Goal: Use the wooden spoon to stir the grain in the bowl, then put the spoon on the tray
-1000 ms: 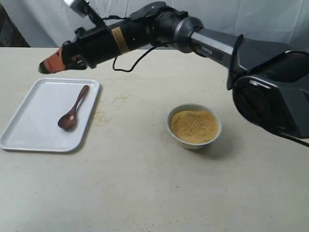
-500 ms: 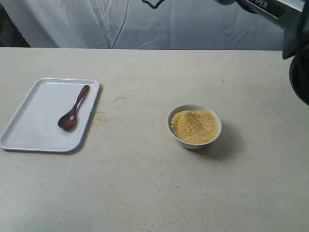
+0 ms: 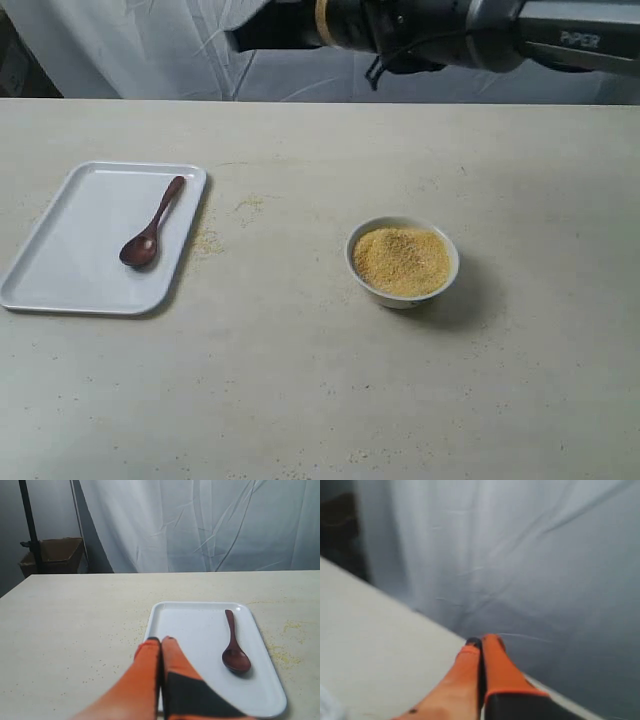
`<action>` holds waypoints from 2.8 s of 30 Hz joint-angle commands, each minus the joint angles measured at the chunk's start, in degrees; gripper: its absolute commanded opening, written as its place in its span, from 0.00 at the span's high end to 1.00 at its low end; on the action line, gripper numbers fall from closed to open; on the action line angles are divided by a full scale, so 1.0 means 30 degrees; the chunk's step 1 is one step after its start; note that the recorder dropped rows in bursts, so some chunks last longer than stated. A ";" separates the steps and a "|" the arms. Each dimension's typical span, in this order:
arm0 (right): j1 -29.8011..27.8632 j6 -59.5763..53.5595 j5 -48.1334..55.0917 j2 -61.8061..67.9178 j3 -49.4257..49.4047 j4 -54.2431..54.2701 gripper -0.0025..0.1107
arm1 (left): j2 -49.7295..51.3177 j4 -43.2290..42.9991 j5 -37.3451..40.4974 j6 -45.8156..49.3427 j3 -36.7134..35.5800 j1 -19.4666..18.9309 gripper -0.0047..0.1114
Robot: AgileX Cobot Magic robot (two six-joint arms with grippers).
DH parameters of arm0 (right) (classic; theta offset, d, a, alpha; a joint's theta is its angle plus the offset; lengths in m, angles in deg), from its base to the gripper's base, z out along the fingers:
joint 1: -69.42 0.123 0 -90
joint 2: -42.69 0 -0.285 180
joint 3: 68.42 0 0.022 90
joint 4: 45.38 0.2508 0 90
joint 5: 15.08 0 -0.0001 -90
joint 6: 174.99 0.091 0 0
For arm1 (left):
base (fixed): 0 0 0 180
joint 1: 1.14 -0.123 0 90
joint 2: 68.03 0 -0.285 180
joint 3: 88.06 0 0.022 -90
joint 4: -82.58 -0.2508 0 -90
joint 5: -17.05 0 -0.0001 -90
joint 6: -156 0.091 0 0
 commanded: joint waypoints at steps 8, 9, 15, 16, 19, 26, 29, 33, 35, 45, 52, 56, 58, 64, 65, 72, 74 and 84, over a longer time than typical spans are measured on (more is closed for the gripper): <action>-0.7590 -2.5942 1.9161 -0.1521 -0.1901 2.6981 0.99 | -0.0098 0.0000 -0.0147 -0.0046 -0.0037 0.0001 0.96; -0.9278 -2.7515 1.9291 -0.2057 -0.2529 3.0440 0.99 | -0.0098 0.0000 -0.0147 -0.0046 -0.0037 0.0001 0.96; -1.3221 -2.9925 1.4645 -0.9332 -0.9160 3.3566 0.99 | -0.0098 0.0000 -0.0147 -0.0046 -0.0037 0.0001 0.96; -1.3390 -2.9925 1.3902 -1.0692 -1.0033 3.3566 0.99 | -0.0098 0.0000 -0.0147 -0.0046 -0.0037 0.0001 0.96; -1.3212 -2.9961 1.2458 -1.5070 -1.2460 3.3566 0.99 | -0.0098 0.0000 -0.0147 -0.0046 -0.0037 0.0001 0.96; -1.2240 -3.0420 1.0444 -2.3803 -1.6987 3.3411 0.99 | -0.0098 0.0000 -0.0147 -0.0046 -0.0037 0.0001 0.96; -1.2240 -3.0420 1.0283 -2.7528 -1.8910 3.3411 0.99 | -0.0098 0.0000 -0.0147 -0.0046 -0.0037 0.0001 0.96; -1.2240 -3.0271 0.7903 -3.1315 -2.1640 3.2943 0.99 | -0.0098 0.0000 -0.0147 -0.0046 -0.0037 0.0001 0.96; -1.2240 -3.0272 0.6640 -3.2446 -2.2830 3.3103 0.99 | -0.0098 0.0000 -0.0147 -0.0046 -0.0037 0.0001 0.96; -1.2240 -3.0272 1.0088 -3.4959 -2.3824 3.3121 0.99 | -0.0098 0.0000 -0.0147 -0.0046 -0.0037 0.0001 0.96; -1.2240 -3.0272 1.0088 -3.4973 -2.3824 3.3121 0.99 | -0.0098 0.0000 -0.0147 -0.0046 -0.0037 0.0001 0.96; -1.2240 -3.0272 1.0088 -3.4973 -2.3824 3.3121 0.99 | -0.0098 0.0000 -0.0147 -0.0046 -0.0037 0.0001 0.96; -1.2240 -3.0272 1.0088 -3.5031 -2.3824 3.3121 0.99 | -0.0098 0.0000 -0.0147 -0.0046 -0.0037 0.0001 0.96; -1.2276 -3.0272 0.8886 -3.7636 -2.5338 3.3518 0.99 | -0.0098 0.0000 -0.0147 -0.0046 -0.0037 0.0001 0.96; -1.2276 -3.0272 0.8704 -3.8069 -2.5630 3.3645 0.99 | -0.0098 0.0000 -0.0147 -0.0046 -0.0037 0.0001 0.96; -1.2310 -3.0272 0.5420 -3.9204 -2.8858 3.3738 0.99 | -0.0098 0.0000 -0.0147 -0.0046 -0.0037 0.0001 0.96; -1.2310 -3.0272 0.3396 -3.9204 -2.9771 3.3975 0.99 | -0.0098 0.0000 -0.0147 -0.0046 -0.0037 0.0001 0.96; -1.2310 -3.0272 0.4245 -3.9204 -3.1500 3.4024 0.99 | -0.0098 0.0000 -0.0147 -0.0046 -0.0037 0.0001 0.96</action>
